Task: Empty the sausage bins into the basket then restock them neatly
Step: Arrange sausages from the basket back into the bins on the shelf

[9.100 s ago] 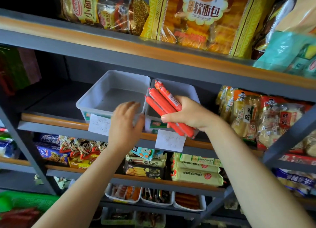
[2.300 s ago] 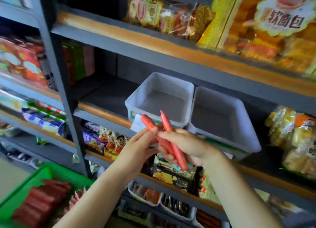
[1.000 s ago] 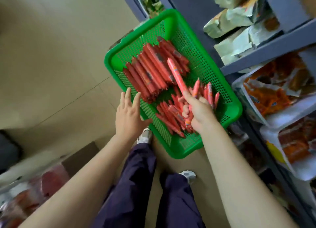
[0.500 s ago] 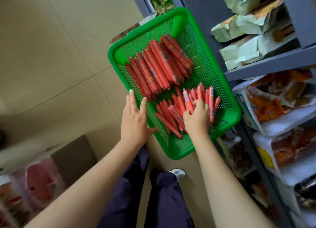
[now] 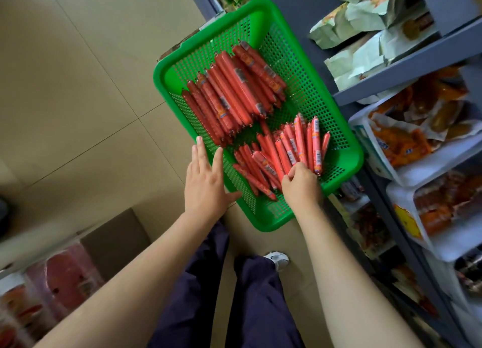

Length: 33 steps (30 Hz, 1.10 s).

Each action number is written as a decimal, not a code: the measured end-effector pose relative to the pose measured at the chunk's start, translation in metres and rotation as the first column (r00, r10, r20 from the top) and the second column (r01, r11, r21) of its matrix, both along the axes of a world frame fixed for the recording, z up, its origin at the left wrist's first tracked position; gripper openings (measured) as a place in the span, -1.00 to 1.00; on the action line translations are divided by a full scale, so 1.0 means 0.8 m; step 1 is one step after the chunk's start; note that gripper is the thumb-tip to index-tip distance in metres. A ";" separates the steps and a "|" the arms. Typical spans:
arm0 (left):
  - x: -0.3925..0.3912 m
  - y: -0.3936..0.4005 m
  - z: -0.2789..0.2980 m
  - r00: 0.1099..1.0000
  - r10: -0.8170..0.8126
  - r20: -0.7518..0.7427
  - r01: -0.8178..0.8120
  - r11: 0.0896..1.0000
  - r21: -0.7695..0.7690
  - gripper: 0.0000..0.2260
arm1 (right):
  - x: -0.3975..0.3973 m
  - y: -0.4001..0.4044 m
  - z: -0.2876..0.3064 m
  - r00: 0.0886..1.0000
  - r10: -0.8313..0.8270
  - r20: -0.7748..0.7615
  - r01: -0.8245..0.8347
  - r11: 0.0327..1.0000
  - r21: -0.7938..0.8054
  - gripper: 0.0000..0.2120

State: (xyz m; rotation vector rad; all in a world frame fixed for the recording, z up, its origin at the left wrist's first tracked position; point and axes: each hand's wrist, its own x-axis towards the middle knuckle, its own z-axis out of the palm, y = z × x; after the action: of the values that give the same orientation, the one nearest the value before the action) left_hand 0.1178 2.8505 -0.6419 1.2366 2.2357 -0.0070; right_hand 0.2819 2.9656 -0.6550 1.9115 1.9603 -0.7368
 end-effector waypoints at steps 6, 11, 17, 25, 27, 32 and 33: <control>0.003 0.011 0.039 0.996 0.004 0.089 -0.009 0.998 0.062 -0.50 | 0.002 -0.012 0.036 0.951 -0.036 -0.307 0.032 0.999 -0.020 -0.93; -0.005 0.035 0.108 0.968 -0.109 0.226 0.114 0.993 -0.009 -0.74 | 0.013 -0.017 0.106 0.928 -0.076 -0.364 0.076 0.997 -0.014 -0.87; 0.010 0.087 0.131 0.911 0.034 0.411 -0.025 0.999 -0.028 -0.76 | 0.036 0.027 0.118 0.951 -0.209 -0.229 0.217 0.976 0.011 -0.73; 0.037 0.111 0.071 0.897 0.018 0.442 -0.005 0.999 -0.032 -0.77 | 0.010 0.083 0.006 0.985 -0.168 -0.048 0.163 0.982 -0.095 0.04; 0.037 0.107 0.061 0.900 0.020 0.436 0.007 0.998 -0.061 -0.78 | 0.004 0.075 -0.007 0.985 -0.173 0.002 0.173 0.984 -0.034 -0.05; 0.043 0.100 0.050 0.898 0.041 0.439 -0.001 0.996 -0.091 -0.80 | 0.011 0.065 -0.014 0.975 -0.224 0.009 0.224 0.972 -0.071 -0.22; 0.045 0.100 0.050 0.894 0.049 0.445 -0.009 0.996 -0.092 -0.81 | 0.013 0.068 -0.013 0.977 -0.211 0.019 0.211 0.974 -0.083 -0.20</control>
State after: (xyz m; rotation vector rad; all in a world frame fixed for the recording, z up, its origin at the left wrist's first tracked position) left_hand 0.1534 2.9303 -0.6018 1.0332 1.8303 0.1732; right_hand 0.2919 3.0196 -0.6651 2.0885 1.7079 -0.8499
